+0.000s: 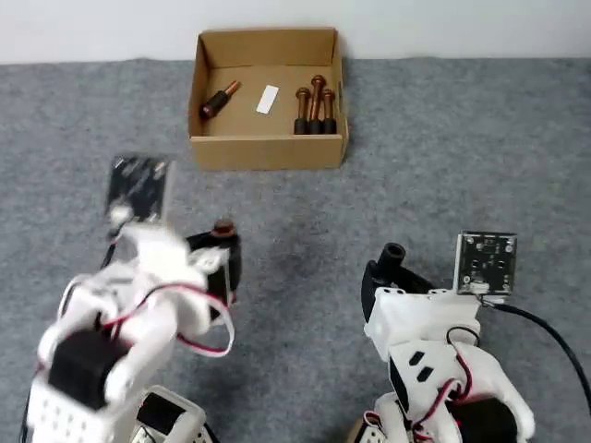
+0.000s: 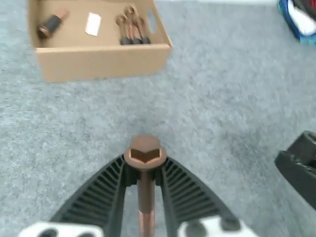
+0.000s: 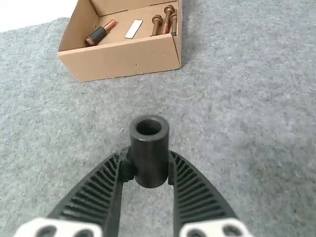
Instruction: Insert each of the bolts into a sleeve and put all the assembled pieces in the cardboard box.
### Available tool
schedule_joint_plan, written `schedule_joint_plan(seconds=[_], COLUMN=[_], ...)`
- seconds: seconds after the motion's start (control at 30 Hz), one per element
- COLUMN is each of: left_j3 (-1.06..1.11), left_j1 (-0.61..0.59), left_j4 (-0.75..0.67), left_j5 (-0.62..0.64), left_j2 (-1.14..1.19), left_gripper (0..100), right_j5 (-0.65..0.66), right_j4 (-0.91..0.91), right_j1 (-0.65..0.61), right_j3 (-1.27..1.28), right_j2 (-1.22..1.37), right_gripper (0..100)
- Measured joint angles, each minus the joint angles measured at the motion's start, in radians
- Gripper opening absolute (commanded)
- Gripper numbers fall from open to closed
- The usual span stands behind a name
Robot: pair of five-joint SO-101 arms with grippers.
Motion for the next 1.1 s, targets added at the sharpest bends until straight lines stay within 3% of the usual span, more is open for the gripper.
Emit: schedule_joint_plan(seconds=[0.13, 0.47, 0.7, 0.9, 1.1], left_j3=[0.163, 0.37, 0.374, 0.377, 0.407], left_j1=[-0.043, -0.044, -0.008, 0.123, 0.146], left_j4=[-0.084, -0.348, -0.445, -0.45, -0.453], left_j5=[0.002, 0.003, 0.006, 0.095, 0.12], left_j2=[-0.193, -0.503, -0.594, -0.594, -0.594], left_gripper=[0, 0, 0, 0, 0], right_j5=[0.0, 0.002, 0.157, 0.321, 0.446], right_j4=[-0.048, -0.207, -0.324, -0.397, -0.42], right_j1=[-0.043, -0.35, -0.48, -0.489, -0.489], right_j3=[0.057, 0.215, 0.292, 0.316, 0.318], right_j2=[0.002, -0.002, -0.002, -0.002, -0.002], right_gripper=[0.9, 0.9, 0.9, 0.9, 0.9])
